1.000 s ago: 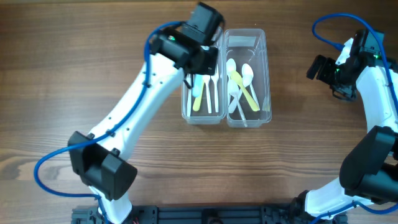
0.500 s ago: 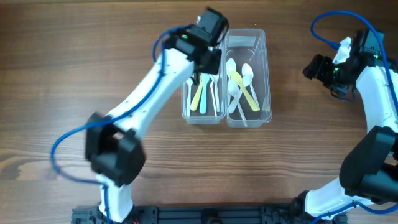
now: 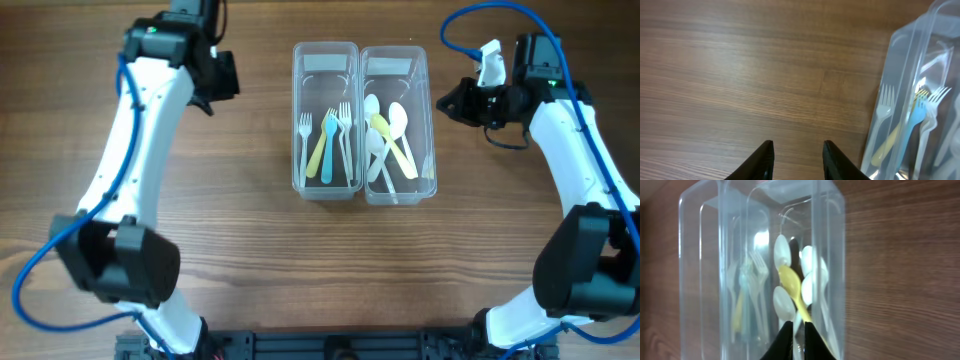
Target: Pack container
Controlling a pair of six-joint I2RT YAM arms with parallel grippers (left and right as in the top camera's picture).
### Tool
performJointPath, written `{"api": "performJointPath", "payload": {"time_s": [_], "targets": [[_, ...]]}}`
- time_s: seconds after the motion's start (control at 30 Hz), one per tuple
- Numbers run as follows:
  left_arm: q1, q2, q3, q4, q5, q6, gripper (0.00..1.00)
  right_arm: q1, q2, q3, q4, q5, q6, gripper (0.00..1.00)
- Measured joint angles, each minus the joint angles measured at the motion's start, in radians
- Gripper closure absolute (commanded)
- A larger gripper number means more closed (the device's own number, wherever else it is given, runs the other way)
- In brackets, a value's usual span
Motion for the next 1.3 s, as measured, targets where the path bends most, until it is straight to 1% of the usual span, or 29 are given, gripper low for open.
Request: {"api": "performJointPath", "payload": {"time_s": [0.07,0.13,0.2,0.27,0.3,0.33,0.37,0.4,0.43,0.47,0.57,0.63,0.9,1.17,1.23,1.3], "targets": [[0.019,-0.087,-0.006,-0.006,-0.003,0.029,0.63,-0.001,-0.041,0.0,-0.023,0.046,-0.051,0.89],[0.033,-0.226,-0.007,-0.021,-0.048,0.048,0.62,0.0,-0.158,0.0,-0.045,0.109,-0.106,0.87],[0.048,-0.417,-0.003,-0.084,-0.139,0.058,0.61,0.0,-0.351,0.01,-0.069,0.178,-0.15,0.87],[0.07,-0.524,0.005,-0.154,-0.166,0.06,0.62,0.0,-0.482,0.018,-0.095,0.204,-0.167,0.86],[0.088,-0.562,0.005,-0.2,-0.172,0.062,0.63,0.0,-0.553,0.018,-0.111,0.212,-0.172,0.83],[0.105,-0.591,0.005,-0.233,-0.172,0.063,0.63,0.0,-0.635,0.02,-0.124,0.222,-0.175,0.77],[0.111,-0.603,0.005,-0.241,-0.168,0.063,0.63,0.0,-0.687,0.021,-0.135,0.225,-0.181,0.64],[0.113,-0.61,0.004,-0.248,-0.152,0.064,0.62,0.0,-0.738,0.021,-0.153,0.228,-0.195,0.44],[0.114,-0.614,0.004,-0.256,-0.134,0.066,0.58,0.0,-0.787,0.021,-0.177,0.23,-0.21,0.13],[0.114,-0.619,0.004,-0.266,-0.117,0.066,0.0,0.0,-0.838,0.021,-0.198,0.232,-0.219,0.0],[0.114,-0.627,0.004,-0.285,-0.095,0.073,0.0,0.0,-0.924,0.021,-0.239,0.233,-0.238,0.0],[0.114,-0.627,0.004,-0.285,-0.091,0.073,0.0,0.0,-0.927,0.021,-0.241,0.233,-0.238,0.0],[0.114,-0.627,0.004,-0.285,-0.091,0.073,0.0,0.0,-0.875,0.021,-0.241,0.237,-0.238,0.0],[0.114,-0.627,0.004,-0.286,-0.091,0.073,0.0,0.0,-0.736,0.021,-0.241,0.241,-0.238,0.0],[0.114,-0.627,0.004,-0.286,-0.091,0.073,0.0,0.0,-0.749,0.021,-0.24,0.263,-0.241,0.0],[0.114,-0.627,0.004,-0.288,-0.09,0.073,0.0,0.0,-0.814,-0.034,-0.106,0.303,-0.245,0.0]]}}
